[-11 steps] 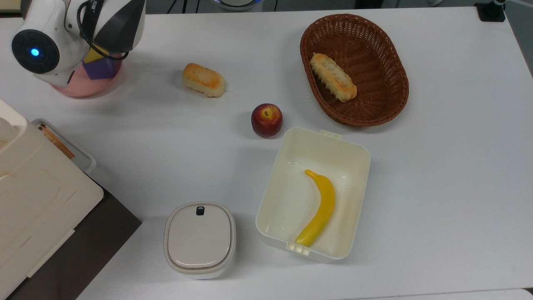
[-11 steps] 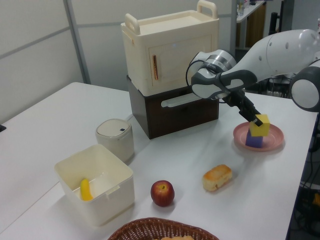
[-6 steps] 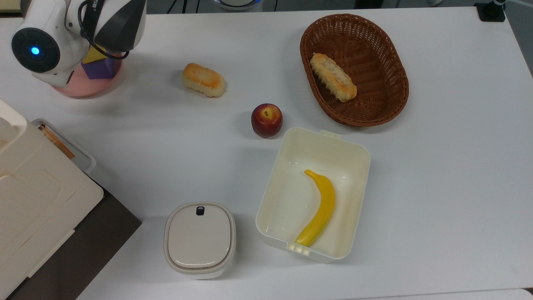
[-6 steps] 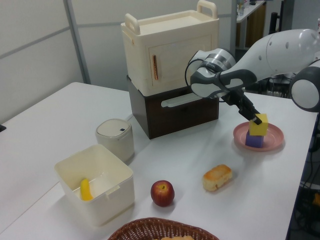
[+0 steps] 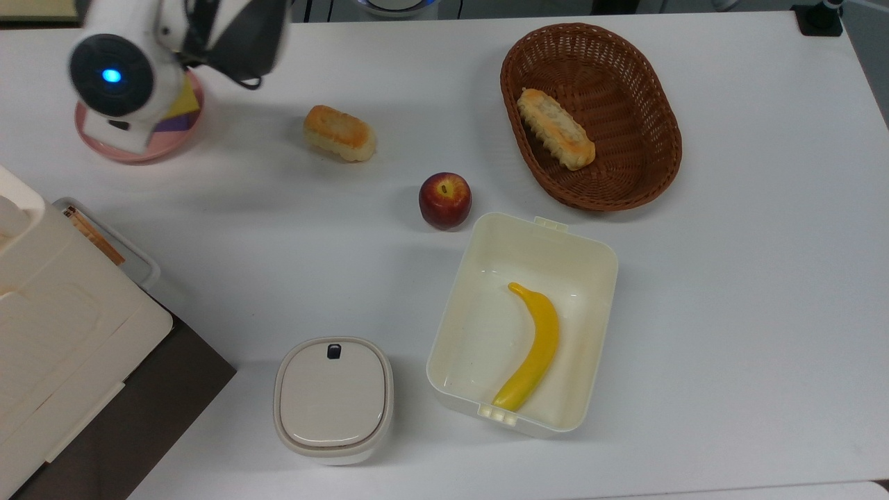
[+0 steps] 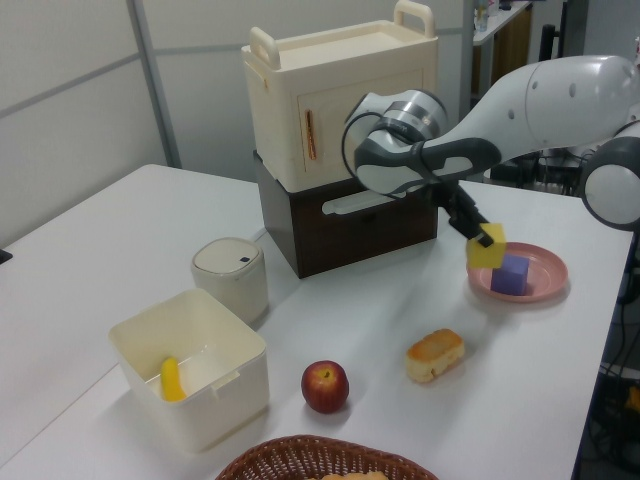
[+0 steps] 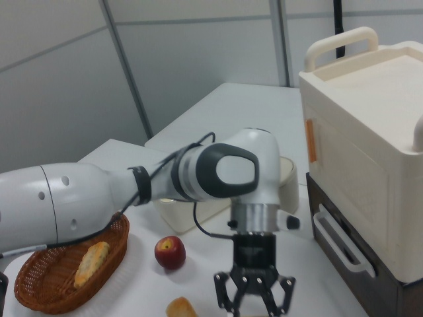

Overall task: Put the yellow cube on the table
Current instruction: 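Lift the yellow cube off the purple cube and lower it onto the table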

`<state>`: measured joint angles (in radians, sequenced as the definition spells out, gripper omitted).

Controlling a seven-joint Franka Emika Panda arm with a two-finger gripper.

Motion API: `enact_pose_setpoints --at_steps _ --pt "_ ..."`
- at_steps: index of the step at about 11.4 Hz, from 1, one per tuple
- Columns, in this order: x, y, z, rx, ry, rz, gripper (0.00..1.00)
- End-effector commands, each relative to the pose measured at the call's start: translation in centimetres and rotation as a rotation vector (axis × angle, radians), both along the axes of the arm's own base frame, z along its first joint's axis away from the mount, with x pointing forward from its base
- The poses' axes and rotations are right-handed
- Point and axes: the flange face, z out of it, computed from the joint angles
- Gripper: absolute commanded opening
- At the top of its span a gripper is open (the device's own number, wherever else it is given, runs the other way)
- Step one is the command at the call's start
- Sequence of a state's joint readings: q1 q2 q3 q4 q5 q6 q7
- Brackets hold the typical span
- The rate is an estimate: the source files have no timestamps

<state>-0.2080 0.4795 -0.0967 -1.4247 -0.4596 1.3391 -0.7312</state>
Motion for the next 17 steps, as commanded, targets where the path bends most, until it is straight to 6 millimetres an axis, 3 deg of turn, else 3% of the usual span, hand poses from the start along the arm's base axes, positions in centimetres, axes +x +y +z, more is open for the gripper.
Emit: enact_pose_setpoints --at_steps 1,6,7,9,10,11,13,15,16,17 --pt "1.5 4.9 1.1 0.038 -0.106 -0.051 0.62" --pt "4.9 14.1 1.1 0.095 -0.29 -0.16 0.62" --pt "5.3 15.2 1.3 0.113 -0.322 -0.192 0.67" --pt "6.1 18.2 1.3 0.124 -0.369 -0.215 0.99" --pt "6.2 19.3 1.4 0.118 -0.375 -0.214 1.0" --pt "6.2 20.2 1.8 0.117 -0.379 -0.2 1.0" --pt "5.6 20.2 5.2 0.119 -0.434 -0.196 1.0" --pt "4.8 20.1 10.1 0.121 -0.514 -0.205 1.0" --pt "4.4 19.8 11.8 0.106 -0.55 -0.237 1.0" --pt "4.4 19.4 12.2 0.074 -0.571 -0.277 1.0"
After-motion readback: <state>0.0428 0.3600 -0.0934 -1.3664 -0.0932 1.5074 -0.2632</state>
